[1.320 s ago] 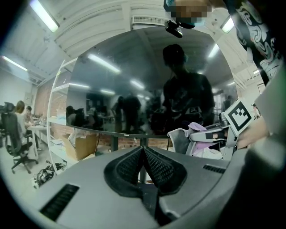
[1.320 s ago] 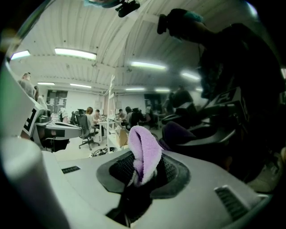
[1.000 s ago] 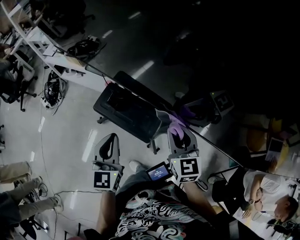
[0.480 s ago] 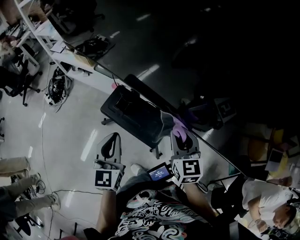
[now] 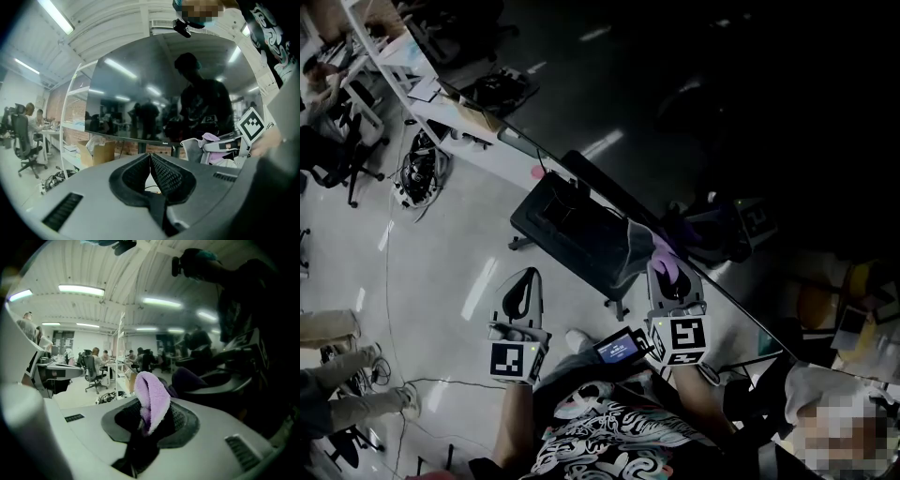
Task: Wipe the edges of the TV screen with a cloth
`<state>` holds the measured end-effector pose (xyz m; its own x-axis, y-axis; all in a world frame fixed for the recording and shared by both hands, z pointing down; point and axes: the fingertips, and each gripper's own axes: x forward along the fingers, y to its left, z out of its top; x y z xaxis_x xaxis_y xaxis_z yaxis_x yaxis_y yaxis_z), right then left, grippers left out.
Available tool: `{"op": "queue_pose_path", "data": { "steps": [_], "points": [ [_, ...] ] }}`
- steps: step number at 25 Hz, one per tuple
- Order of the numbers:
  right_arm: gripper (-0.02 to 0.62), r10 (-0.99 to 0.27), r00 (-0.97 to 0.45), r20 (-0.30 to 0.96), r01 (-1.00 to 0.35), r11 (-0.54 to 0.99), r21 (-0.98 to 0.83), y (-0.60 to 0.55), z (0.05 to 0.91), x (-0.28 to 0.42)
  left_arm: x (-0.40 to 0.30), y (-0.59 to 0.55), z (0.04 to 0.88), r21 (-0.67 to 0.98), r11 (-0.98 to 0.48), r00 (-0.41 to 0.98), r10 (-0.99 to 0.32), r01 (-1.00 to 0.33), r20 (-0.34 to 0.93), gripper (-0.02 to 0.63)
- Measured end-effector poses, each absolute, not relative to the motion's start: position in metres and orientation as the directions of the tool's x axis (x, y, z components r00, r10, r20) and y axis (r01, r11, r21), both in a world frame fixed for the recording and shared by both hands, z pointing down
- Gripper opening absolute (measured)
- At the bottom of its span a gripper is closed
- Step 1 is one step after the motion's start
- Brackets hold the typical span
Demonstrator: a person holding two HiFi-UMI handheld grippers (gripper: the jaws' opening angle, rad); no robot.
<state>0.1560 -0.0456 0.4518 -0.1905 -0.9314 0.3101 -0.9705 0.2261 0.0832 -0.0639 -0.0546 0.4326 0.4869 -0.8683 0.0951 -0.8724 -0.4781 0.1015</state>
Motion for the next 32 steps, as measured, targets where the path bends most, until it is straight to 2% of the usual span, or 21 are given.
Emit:
{"op": "queue_pose_path", "data": {
  "steps": [14,20,32],
  "points": [
    [0.112,-0.935,-0.184,0.303,-0.97,0.223,0.098,-0.067,0.453,0.141,-0.101,-0.059,0.439,0.11,-0.439,0.45,-0.888,-0.892,0.097,0.018],
    [0.11,-0.93,-0.214,0.298,-0.972,0.232,0.027,-0.075,0.451,0.133,-0.109,-0.061,0.441,0.106,-0.428,0.438,-0.894,-0.897,0.097,0.018],
    [0.11,-0.923,-0.238,0.302,-0.966,0.257,0.026,-0.1,0.447,0.106,-0.125,-0.089,0.434,0.121,-0.406,0.417,-0.904,-0.906,0.096,0.018]
  ]
}}
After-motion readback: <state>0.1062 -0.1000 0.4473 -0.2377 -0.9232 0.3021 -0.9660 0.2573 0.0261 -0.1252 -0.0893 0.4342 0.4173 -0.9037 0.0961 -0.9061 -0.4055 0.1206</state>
